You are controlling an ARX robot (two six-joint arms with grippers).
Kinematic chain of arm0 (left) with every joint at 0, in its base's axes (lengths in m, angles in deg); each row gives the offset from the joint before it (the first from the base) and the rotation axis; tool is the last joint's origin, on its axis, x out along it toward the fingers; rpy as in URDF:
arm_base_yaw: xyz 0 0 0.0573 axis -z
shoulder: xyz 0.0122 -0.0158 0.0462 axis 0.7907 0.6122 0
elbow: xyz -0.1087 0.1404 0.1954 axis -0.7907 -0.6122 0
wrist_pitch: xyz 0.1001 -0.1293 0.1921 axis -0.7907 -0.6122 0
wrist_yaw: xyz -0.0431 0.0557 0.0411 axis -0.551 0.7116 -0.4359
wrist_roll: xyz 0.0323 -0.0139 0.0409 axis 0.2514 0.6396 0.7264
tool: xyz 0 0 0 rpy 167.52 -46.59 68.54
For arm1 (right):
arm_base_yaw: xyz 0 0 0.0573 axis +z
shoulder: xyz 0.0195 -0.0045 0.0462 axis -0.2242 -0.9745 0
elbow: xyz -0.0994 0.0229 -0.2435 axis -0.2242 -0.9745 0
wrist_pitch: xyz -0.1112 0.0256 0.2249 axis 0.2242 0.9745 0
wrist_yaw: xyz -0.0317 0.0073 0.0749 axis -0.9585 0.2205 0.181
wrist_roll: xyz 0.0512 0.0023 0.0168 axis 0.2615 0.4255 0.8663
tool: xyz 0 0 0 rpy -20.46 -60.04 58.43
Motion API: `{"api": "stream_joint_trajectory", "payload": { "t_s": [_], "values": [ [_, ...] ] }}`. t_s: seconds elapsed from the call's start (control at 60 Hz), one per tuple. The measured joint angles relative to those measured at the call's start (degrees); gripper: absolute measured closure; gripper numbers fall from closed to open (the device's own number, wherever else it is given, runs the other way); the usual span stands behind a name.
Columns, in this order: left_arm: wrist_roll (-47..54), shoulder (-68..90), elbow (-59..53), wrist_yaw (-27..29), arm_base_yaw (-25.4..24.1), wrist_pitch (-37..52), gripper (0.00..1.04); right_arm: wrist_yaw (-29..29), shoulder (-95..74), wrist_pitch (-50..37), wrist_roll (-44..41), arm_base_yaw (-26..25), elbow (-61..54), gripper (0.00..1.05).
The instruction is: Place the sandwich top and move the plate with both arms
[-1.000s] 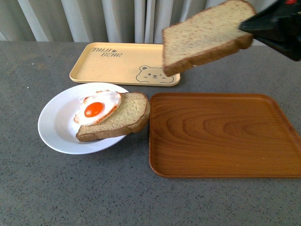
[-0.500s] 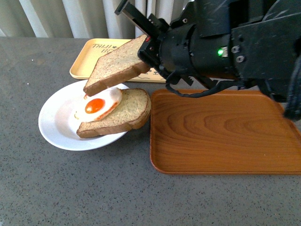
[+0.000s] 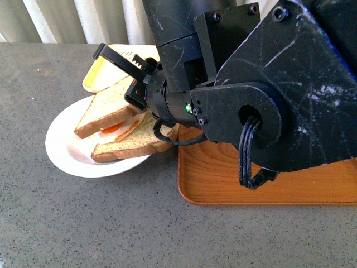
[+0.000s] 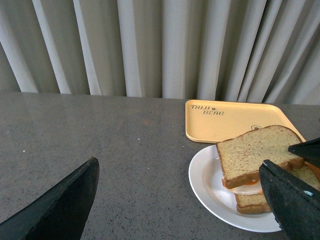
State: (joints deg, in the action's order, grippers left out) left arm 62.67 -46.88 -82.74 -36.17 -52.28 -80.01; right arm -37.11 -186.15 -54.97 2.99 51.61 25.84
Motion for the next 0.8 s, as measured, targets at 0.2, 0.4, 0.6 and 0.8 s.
{"api": "stream_joint_trajectory", "payload": {
  "t_s": [0.2, 0.4, 0.6, 0.8],
  "values": [
    [-0.02, 0.0, 0.0, 0.0, 0.0, 0.0, 0.09, -1.38, -0.02, -1.14, 0.26, 0.07, -2.78, 1.02],
    [-0.02, 0.0, 0.0, 0.0, 0.0, 0.0, 0.09, -1.86, -0.02, -2.71, 0.48, 0.07, -5.46, 1.02],
    [-0.02, 0.0, 0.0, 0.0, 0.0, 0.0, 0.09, -2.29, 0.24, -3.21, 0.46, -0.02, -6.62, 0.74],
    [-0.02, 0.0, 0.0, 0.0, 0.0, 0.0, 0.09, -2.12, 2.78, -3.23, -0.17, -0.74, -7.76, 0.4]
  ]
}}
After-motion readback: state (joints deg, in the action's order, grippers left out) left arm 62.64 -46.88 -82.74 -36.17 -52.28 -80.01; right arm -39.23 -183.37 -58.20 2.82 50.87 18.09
